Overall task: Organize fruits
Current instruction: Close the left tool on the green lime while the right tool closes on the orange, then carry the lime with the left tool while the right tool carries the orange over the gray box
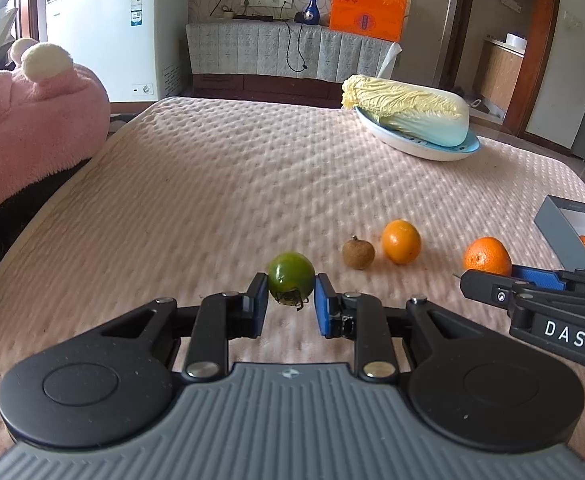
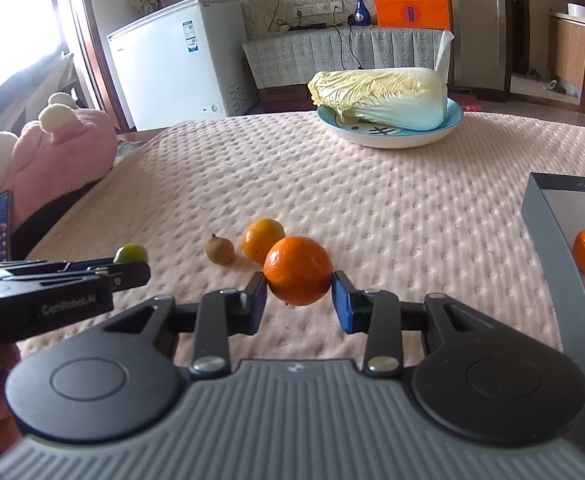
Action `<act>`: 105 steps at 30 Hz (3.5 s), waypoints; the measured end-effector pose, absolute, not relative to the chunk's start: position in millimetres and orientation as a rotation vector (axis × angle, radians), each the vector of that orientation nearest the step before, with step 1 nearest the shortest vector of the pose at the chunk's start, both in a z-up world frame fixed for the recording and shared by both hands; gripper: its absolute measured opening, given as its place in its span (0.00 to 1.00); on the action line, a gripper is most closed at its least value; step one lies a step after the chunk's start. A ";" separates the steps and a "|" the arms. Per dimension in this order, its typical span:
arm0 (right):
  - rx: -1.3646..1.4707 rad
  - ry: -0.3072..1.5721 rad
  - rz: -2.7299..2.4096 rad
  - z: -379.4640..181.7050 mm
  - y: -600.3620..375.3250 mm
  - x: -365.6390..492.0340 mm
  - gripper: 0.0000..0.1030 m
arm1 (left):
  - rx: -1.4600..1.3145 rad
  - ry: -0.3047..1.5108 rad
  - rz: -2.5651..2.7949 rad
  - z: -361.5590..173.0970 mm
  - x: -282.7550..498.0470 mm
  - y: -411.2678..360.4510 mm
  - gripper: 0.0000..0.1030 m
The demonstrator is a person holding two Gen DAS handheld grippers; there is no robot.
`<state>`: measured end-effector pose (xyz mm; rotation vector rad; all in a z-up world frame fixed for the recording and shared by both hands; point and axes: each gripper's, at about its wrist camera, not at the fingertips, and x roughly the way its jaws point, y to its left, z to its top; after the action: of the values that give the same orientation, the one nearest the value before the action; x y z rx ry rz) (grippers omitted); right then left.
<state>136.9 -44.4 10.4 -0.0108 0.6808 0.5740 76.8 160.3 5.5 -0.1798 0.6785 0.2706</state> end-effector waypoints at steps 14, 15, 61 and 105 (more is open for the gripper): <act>0.008 0.629 0.601 40.1 -73.4 120.0 0.38 | -0.149 0.655 0.238 22.6 78.8 128.1 0.28; 0.007 0.625 0.603 41.8 -75.6 118.5 0.38 | -0.146 0.655 0.235 23.2 79.1 125.2 0.28; -0.004 0.558 0.491 62.0 -207.7 82.0 0.37 | -0.087 0.616 0.056 37.2 104.2 3.5 0.28; 0.067 0.546 0.303 61.3 -303.1 80.6 0.38 | -0.039 0.561 -0.100 43.8 117.2 -78.6 0.28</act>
<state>80.6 -303.1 61.3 0.0669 0.5458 0.3028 117.2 -78.6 43.8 -0.0386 0.5607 -0.0997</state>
